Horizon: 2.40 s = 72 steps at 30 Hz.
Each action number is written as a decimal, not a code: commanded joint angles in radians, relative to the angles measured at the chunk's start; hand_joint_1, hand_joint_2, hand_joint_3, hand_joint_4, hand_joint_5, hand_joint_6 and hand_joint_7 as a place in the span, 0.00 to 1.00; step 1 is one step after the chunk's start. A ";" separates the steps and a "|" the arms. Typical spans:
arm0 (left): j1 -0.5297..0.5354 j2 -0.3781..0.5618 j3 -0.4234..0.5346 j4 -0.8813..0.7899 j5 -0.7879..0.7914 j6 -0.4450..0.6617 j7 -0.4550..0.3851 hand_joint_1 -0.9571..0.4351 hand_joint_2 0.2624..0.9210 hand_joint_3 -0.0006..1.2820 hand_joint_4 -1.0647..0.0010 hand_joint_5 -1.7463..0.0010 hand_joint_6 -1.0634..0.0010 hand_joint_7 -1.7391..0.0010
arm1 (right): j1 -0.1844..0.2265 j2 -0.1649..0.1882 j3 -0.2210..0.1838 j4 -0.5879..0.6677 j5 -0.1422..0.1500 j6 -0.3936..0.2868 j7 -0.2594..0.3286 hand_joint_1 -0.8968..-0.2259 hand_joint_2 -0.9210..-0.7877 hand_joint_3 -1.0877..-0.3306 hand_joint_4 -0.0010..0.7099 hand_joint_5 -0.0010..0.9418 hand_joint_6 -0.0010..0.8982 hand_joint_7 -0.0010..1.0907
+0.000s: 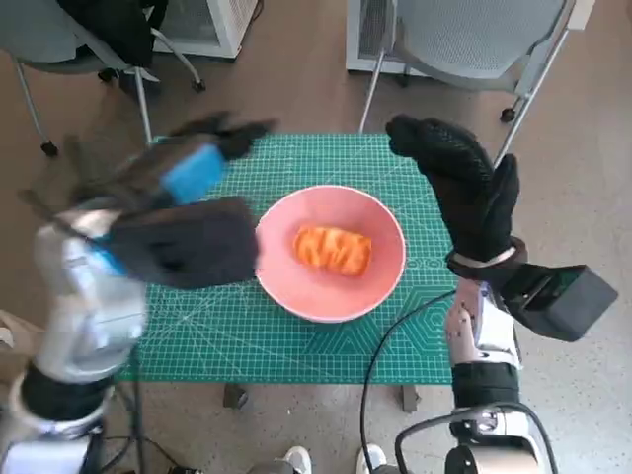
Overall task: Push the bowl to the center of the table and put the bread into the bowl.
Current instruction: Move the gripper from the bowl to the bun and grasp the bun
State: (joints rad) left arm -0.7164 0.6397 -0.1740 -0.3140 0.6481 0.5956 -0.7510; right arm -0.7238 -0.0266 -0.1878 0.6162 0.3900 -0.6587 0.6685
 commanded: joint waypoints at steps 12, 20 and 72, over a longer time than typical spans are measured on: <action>0.119 0.101 0.042 0.022 0.029 -0.002 0.022 0.55 0.64 0.00 1.00 1.00 0.88 1.00 | 0.006 0.000 0.006 0.039 0.000 -0.001 0.006 0.35 0.00 0.28 0.07 0.00 0.00 0.26; 0.118 0.082 0.013 0.078 0.049 0.037 0.034 0.58 0.64 0.00 1.00 1.00 0.88 1.00 | -0.001 -0.003 0.005 0.050 0.006 0.003 0.017 0.35 0.00 0.28 0.08 0.00 0.00 0.26; -0.378 -0.150 -0.332 1.263 0.104 -0.182 0.195 0.48 0.64 0.00 1.00 1.00 0.90 1.00 | -0.006 -0.028 -0.011 0.061 0.012 0.010 0.037 0.35 0.00 0.28 0.09 0.00 0.00 0.25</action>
State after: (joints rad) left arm -1.0389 0.5055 -0.4941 0.8860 0.7436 0.4354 -0.5762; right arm -0.7349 -0.0478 -0.1962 0.6657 0.3983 -0.6565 0.7036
